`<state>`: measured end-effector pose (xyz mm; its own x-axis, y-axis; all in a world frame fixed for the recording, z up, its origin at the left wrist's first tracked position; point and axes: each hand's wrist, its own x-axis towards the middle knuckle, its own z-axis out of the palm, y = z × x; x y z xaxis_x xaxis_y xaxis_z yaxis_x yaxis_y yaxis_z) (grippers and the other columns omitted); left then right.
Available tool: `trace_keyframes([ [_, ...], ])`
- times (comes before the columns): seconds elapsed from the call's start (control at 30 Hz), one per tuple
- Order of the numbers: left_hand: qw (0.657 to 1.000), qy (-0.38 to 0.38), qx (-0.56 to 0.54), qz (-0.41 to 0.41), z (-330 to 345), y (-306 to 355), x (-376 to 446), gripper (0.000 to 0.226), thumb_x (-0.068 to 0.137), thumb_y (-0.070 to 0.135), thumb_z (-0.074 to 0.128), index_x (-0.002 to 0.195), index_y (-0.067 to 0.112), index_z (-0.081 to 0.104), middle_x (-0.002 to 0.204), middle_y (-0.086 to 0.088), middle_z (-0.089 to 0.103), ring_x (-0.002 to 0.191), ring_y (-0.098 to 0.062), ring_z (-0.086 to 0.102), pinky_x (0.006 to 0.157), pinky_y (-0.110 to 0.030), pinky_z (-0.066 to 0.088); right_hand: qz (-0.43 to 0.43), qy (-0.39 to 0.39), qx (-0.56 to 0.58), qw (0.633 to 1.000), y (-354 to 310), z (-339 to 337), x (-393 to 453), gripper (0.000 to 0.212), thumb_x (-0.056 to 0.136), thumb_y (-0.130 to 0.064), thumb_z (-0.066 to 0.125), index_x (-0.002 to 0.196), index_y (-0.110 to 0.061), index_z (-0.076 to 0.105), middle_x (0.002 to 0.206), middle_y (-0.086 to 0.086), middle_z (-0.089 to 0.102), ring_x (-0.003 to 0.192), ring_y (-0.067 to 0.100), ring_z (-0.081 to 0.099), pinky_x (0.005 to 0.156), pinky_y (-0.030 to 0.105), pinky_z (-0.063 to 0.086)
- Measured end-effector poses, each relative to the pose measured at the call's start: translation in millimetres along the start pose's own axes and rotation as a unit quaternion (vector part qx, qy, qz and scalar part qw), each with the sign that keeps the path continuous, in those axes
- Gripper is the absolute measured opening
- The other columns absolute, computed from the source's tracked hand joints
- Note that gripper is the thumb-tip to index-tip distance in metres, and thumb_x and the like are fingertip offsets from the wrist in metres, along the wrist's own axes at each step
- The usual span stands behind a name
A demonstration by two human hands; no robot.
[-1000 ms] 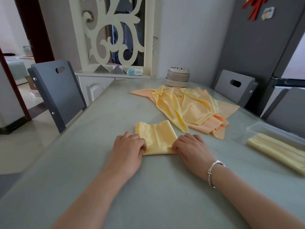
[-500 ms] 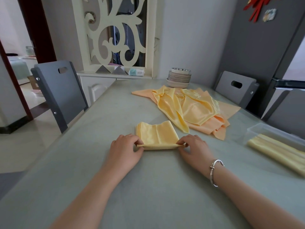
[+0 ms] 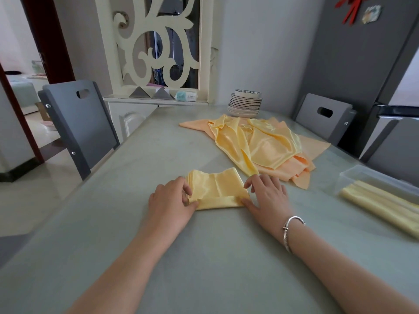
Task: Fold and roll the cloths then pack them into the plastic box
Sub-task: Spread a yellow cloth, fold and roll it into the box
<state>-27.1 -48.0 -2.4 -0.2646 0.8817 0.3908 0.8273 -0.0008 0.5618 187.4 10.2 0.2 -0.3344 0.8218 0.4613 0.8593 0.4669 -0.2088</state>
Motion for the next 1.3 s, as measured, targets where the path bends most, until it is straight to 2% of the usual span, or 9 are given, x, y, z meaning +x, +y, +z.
trace_keyframes([
  [0.13,0.993,0.011,0.079,0.091,-1,7,-1,0.009,0.083,0.023,0.066,0.087,0.031,0.062,0.089,0.016,0.053,0.094,-0.014,0.047,0.076,-0.026,0.030,-0.105,0.006,-0.074,0.992,-1,-1,-1,0.025,0.073,-0.011,0.073,0.087,-0.025,0.060,0.093,-0.008,0.056,0.090,0.019,0.052,0.078,0.029,0.039],
  [0.23,0.985,0.005,0.122,0.120,0,8,-3,0.013,0.090,0.026,0.056,0.096,0.032,0.066,0.099,0.017,0.059,0.100,-0.011,0.045,0.078,-0.024,0.024,-0.141,-0.022,-0.095,0.985,1,-3,-4,0.022,0.071,-0.009,0.071,0.084,-0.025,0.062,0.086,-0.010,0.061,0.088,0.018,0.057,0.077,0.025,0.029],
  [0.43,0.987,-0.030,0.123,0.103,-7,5,-3,0.023,0.082,0.040,0.059,0.103,0.035,0.066,0.106,0.021,0.059,0.105,-0.011,0.044,0.084,-0.026,0.027,-0.046,-0.061,0.015,0.997,7,-10,-5,0.023,0.089,-0.030,0.051,0.110,-0.036,0.058,0.113,-0.022,0.056,0.112,0.006,0.042,0.089,0.021,0.022],
  [0.63,1.000,-0.023,-0.003,0.018,-4,0,-2,0.005,0.081,0.028,0.065,0.085,0.031,0.066,0.085,0.016,0.064,0.088,-0.014,0.055,0.080,-0.029,0.041,0.033,-0.058,0.115,0.991,6,-6,-2,0.008,0.088,-0.026,0.056,0.093,-0.030,0.061,0.087,-0.022,0.058,0.091,0.009,0.051,0.084,0.028,0.039],
  [0.77,0.991,-0.050,-0.101,-0.066,-4,-6,0,0.009,0.079,0.030,0.072,0.076,0.025,0.064,0.072,0.012,0.062,0.072,-0.005,0.059,0.065,-0.024,0.041,0.092,-0.075,0.221,0.968,7,-11,-5,0.006,0.086,-0.028,0.060,0.090,-0.024,0.061,0.083,-0.013,0.060,0.078,0.010,0.052,0.073,0.027,0.045],
  [0.9,0.994,-0.040,-0.082,-0.061,-1,-7,1,0.017,0.077,0.029,0.075,0.074,0.024,0.058,0.063,0.010,0.057,0.065,-0.004,0.055,0.065,-0.027,0.040,0.066,-0.071,0.116,0.989,3,-6,-4,0.011,0.090,-0.034,0.054,0.098,-0.027,0.053,0.088,-0.016,0.054,0.092,0.011,0.045,0.082,0.027,0.036],
  [1.03,1.000,-0.006,-0.002,0.001,-3,-1,1,0.019,0.077,0.026,0.074,0.080,0.028,0.055,0.074,0.011,0.055,0.081,-0.012,0.053,0.073,-0.030,0.037,-0.028,-0.020,-0.010,0.999,-1,-3,-3,0.021,0.089,-0.027,0.055,0.109,-0.029,0.049,0.108,-0.010,0.044,0.106,0.015,0.038,0.090,0.027,0.030],
  [1.17,0.992,0.005,0.081,0.096,-4,6,-1,0.005,0.085,0.026,0.064,0.086,0.031,0.063,0.091,0.014,0.059,0.094,-0.013,0.046,0.077,-0.026,0.029,-0.123,-0.001,-0.062,0.991,1,0,-6,0.013,0.087,-0.015,0.058,0.096,-0.024,0.061,0.098,-0.006,0.057,0.098,0.022,0.051,0.086,0.030,0.036],
  [1.3,0.984,0.003,0.135,0.118,-6,6,-4,0.013,0.089,0.036,0.054,0.094,0.032,0.066,0.098,0.018,0.062,0.099,-0.011,0.042,0.079,-0.025,0.022,-0.088,-0.062,-0.015,0.994,6,-7,-9,0.026,0.090,-0.026,0.048,0.113,-0.034,0.057,0.112,-0.016,0.052,0.112,0.009,0.042,0.096,0.024,0.023],
])
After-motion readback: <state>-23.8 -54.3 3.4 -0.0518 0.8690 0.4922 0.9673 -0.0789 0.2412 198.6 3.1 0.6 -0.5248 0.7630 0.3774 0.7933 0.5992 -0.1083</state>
